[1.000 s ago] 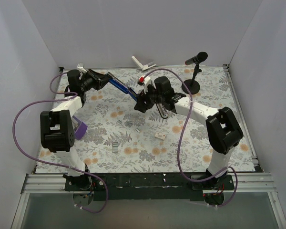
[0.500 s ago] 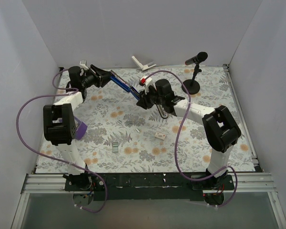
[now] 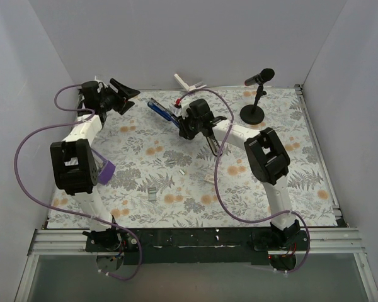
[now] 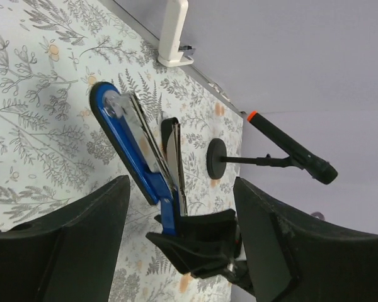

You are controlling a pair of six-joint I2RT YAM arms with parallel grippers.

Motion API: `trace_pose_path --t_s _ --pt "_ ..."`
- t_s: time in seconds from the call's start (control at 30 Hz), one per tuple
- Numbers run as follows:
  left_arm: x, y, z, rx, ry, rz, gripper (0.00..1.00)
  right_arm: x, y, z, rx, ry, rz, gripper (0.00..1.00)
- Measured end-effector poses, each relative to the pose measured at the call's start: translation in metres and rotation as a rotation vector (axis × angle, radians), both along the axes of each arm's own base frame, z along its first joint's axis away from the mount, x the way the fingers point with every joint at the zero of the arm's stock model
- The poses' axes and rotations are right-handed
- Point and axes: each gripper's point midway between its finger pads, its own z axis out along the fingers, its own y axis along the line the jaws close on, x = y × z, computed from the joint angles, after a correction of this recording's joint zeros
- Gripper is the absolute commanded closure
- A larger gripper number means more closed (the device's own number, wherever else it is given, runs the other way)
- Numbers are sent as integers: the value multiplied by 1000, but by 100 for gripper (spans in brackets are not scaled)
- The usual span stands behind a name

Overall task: Unload the staples from the stapler
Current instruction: Move the stapler to the center of the board.

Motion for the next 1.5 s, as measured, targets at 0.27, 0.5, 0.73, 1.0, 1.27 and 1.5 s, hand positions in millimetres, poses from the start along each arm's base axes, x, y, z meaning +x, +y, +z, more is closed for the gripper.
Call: trace_pose_path --t_s 0.27,0.5,0.73,1.0,1.27,1.5 --pt "-57 -6 15 93 -21 -10 33 27 -32 -18 -175 14 -181 99" --pt "-114 -20 17 164 -66 -59 33 72 -53 32 -160 -91 -279 99" --pt "-142 -12 -6 231 -58 -22 33 88 -77 36 -173 -106 -335 99" --pt "-154 -2 -45 297 5 7 33 89 -95 46 -140 -114 -348 99" --pt "-153 1 -40 317 -17 23 33 99 -108 87 -80 -181 -376 99" --pt "-153 2 -40 322 -18 26 33 107 -120 93 -67 -192 -396 99"
